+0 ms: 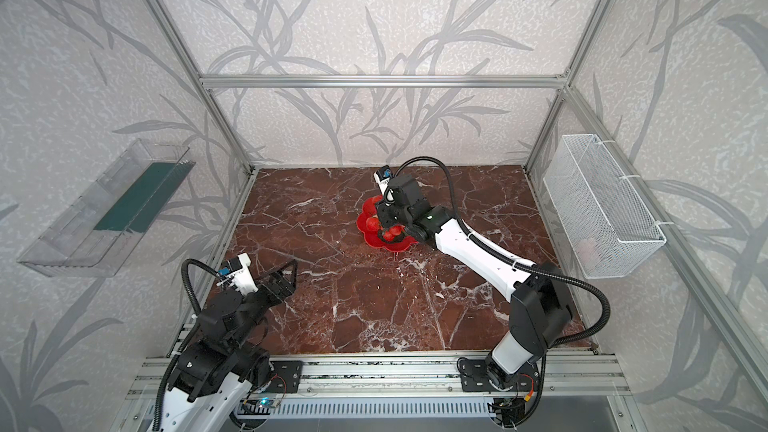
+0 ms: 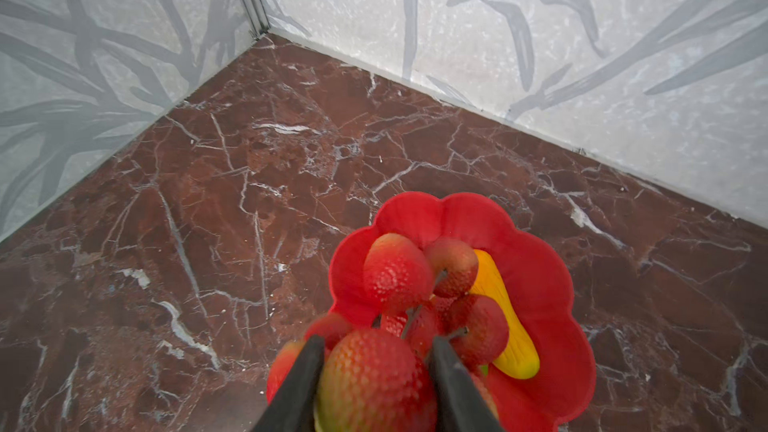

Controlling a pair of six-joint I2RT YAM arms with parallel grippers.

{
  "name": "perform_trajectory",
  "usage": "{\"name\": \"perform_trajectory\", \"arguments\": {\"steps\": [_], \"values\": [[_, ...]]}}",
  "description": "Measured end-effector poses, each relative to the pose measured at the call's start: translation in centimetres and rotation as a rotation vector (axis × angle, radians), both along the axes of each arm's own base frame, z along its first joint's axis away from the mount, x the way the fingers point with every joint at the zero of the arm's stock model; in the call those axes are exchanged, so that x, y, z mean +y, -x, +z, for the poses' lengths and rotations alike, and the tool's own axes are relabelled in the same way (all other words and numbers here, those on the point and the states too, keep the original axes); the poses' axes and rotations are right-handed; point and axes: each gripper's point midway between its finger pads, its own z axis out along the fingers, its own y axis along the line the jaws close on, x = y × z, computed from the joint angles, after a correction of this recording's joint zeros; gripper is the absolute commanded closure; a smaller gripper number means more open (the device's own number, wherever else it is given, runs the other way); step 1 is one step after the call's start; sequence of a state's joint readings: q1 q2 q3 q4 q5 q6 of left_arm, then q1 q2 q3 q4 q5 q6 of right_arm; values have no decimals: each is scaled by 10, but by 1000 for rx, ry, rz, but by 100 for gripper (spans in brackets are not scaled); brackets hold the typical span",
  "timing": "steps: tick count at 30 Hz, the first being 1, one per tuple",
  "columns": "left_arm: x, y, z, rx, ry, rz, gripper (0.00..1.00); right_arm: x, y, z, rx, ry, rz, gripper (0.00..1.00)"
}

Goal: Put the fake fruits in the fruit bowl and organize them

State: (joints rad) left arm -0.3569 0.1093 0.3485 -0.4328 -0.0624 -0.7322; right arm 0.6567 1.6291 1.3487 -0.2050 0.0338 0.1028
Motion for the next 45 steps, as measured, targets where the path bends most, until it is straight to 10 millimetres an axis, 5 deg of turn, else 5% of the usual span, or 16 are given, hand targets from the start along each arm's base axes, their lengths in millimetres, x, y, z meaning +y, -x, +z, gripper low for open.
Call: {"name": "perform_trajectory", "arguments": {"steps": [6, 11, 16, 20, 21, 26, 30, 35, 40, 45], "values": [[0, -2, -3, 11, -24, 2, 2, -14, -30, -43, 69, 15, -35, 76], [0, -7, -4, 15, -47, 5, 2, -16, -44, -82, 136, 39, -50, 66], [-1, -13, -5, 21, -81, 4, 1, -11, -59, -97, 170, 27, -56, 35], [1, -20, -3, 13, -123, 13, 0, -8, -62, -91, 179, -26, -47, 13], [1, -22, -2, 8, -134, 17, 0, -10, -63, -89, 179, -40, -50, 0], [8, -37, 9, -52, -268, 53, 0, -33, -61, -57, 135, -74, -84, 1], [28, -57, 9, -70, -452, 159, 0, -73, -30, -14, 26, -81, -136, 1], [73, -82, -37, 48, -644, 301, 0, -150, 25, 11, -177, -42, -248, 1], [119, -103, -85, 193, -678, 398, 0, -223, 30, -48, -199, 92, -426, 1], [129, -120, -112, 225, -667, 402, 0, -239, 26, -126, -136, 203, -444, 1]]}}
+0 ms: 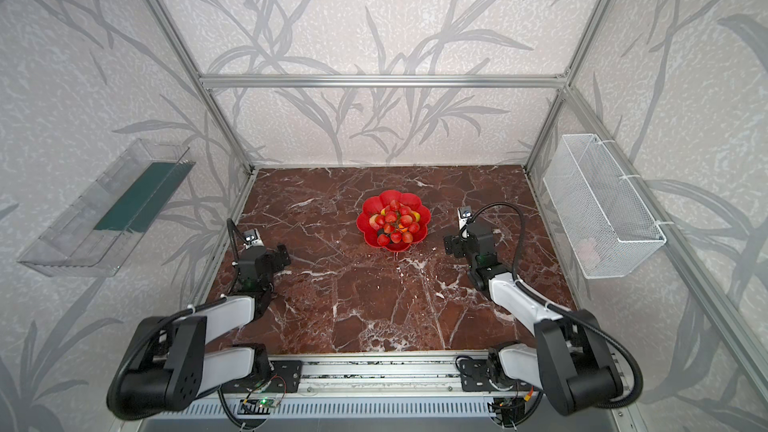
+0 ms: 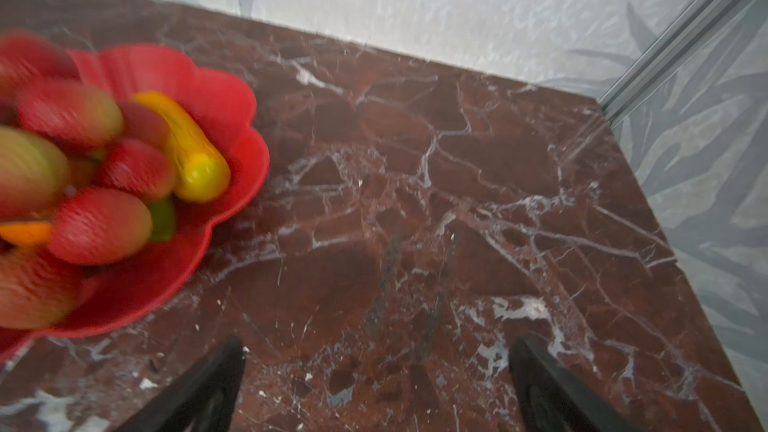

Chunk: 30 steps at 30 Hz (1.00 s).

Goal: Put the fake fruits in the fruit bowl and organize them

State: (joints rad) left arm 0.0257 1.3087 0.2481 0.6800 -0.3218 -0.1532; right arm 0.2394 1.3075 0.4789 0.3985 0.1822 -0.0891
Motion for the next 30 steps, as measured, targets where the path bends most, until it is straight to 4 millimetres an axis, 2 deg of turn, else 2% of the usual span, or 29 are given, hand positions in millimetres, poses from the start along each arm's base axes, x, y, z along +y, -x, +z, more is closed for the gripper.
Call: {"name": "perform_trajectory", "arguments": {"steps": [2, 5, 7, 9, 14, 17, 25, 28, 30], "values": [[0, -18, -6, -32, 4, -22, 1, -6, -3, -20, 20, 18, -10, 1], [-6, -31, -23, 11, 19, -68, 1, -25, -12, -35, -16, -5, -62, 1], [-9, -39, -13, -17, 20, -90, 1, -34, -13, -46, -34, -13, -82, 1], [-10, -47, 1, -78, 12, -104, 1, -32, -6, -59, 1, -17, -67, 1], [-9, -45, 9, -127, 2, -99, 1, -24, -18, -35, -109, -49, -28, 1], [-11, -45, 8, -125, 0, -112, 1, -23, -21, -29, -138, -55, -23, 1], [-12, -50, 11, -128, 1, -118, 1, -24, -22, -20, -184, -61, -31, 1], [-12, -50, 11, -128, 0, -118, 1, -33, -13, -20, -217, -66, -79, 1], [-12, -50, 11, -128, 0, -118, 1, -30, -8, -26, -208, -69, -60, 1]]}}
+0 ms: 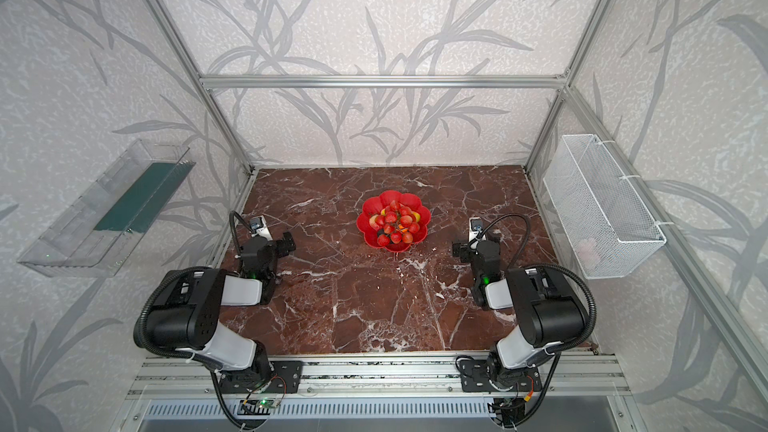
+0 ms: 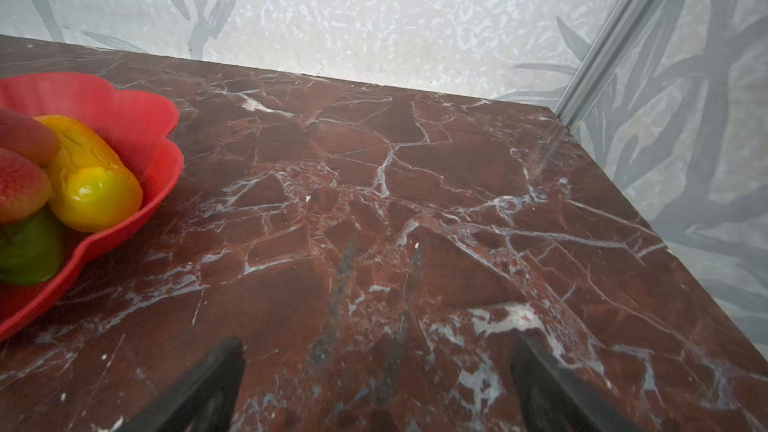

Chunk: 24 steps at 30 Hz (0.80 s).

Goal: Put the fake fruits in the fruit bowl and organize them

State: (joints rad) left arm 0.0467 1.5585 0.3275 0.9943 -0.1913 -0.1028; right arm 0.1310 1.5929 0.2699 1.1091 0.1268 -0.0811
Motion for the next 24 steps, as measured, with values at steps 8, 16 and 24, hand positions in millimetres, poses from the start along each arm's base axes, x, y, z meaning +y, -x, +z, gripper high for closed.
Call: {"name": "perform_trajectory", "arguments": {"steps": [8, 16, 24], "values": [[0, 0, 0, 2, -5, -2, 1, -2, -6, 0, 14, -15, 12, 1], [0, 0, 0, 2, -6, -2, 1, 4, -16, 0, 52, -21, 31, 1], [0, 0, 0, 2, -6, -3, 1, 5, -17, 1, 50, -22, 34, 1]]}}
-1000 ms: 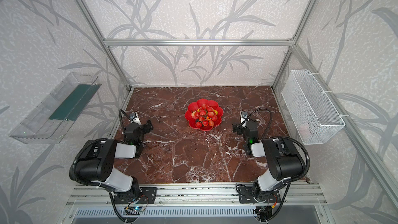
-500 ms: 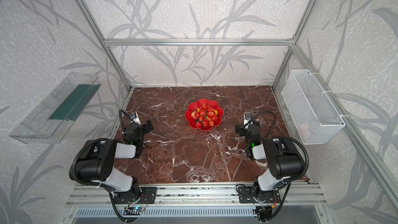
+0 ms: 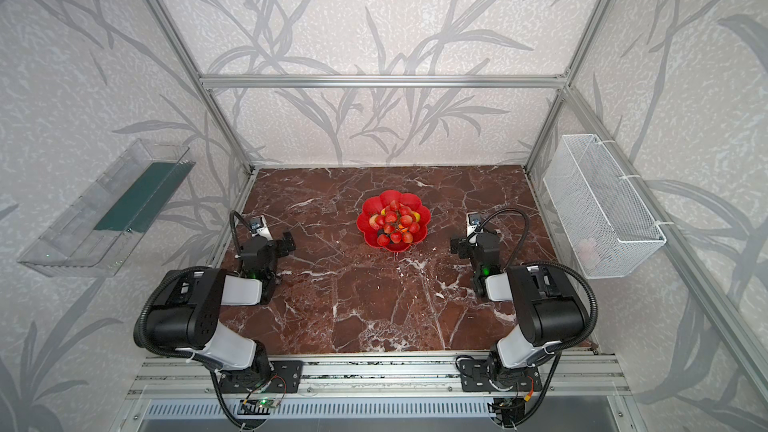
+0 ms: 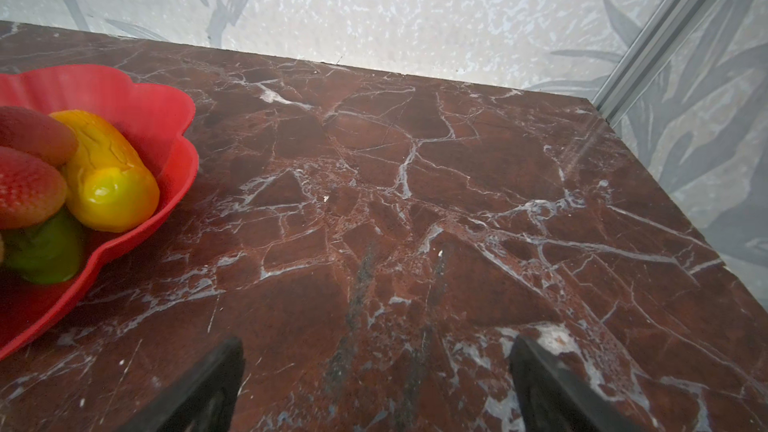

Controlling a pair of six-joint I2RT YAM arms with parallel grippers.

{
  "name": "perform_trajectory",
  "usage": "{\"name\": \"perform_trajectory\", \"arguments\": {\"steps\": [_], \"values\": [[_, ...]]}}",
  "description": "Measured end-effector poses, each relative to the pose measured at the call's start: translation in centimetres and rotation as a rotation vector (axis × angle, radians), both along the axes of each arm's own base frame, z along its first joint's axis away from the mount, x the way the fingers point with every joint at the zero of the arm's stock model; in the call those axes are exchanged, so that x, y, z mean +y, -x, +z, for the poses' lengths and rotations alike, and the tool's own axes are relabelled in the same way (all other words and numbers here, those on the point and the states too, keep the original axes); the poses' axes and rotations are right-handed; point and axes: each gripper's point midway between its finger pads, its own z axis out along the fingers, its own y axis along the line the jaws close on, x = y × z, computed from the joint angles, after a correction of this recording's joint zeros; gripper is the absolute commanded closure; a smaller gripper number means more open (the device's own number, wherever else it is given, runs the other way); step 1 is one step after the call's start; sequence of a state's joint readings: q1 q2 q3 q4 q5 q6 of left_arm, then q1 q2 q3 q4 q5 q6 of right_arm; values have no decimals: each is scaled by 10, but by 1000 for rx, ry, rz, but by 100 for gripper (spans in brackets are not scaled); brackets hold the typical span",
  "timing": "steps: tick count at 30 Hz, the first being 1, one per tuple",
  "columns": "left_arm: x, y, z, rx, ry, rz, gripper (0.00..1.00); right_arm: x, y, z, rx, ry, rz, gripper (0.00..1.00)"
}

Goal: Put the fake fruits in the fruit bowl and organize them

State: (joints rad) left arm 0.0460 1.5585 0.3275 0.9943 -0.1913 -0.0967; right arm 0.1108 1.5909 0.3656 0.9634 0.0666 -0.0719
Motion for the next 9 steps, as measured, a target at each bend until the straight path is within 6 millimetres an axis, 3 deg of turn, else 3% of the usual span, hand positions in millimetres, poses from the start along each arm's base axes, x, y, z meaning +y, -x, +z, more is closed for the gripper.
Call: {"name": "perform_trajectory", "arguments": {"steps": [9], "values": [[-5, -3, -2, 15, -3, -31, 1, -6, 0, 2, -12, 6, -40, 1]]}}
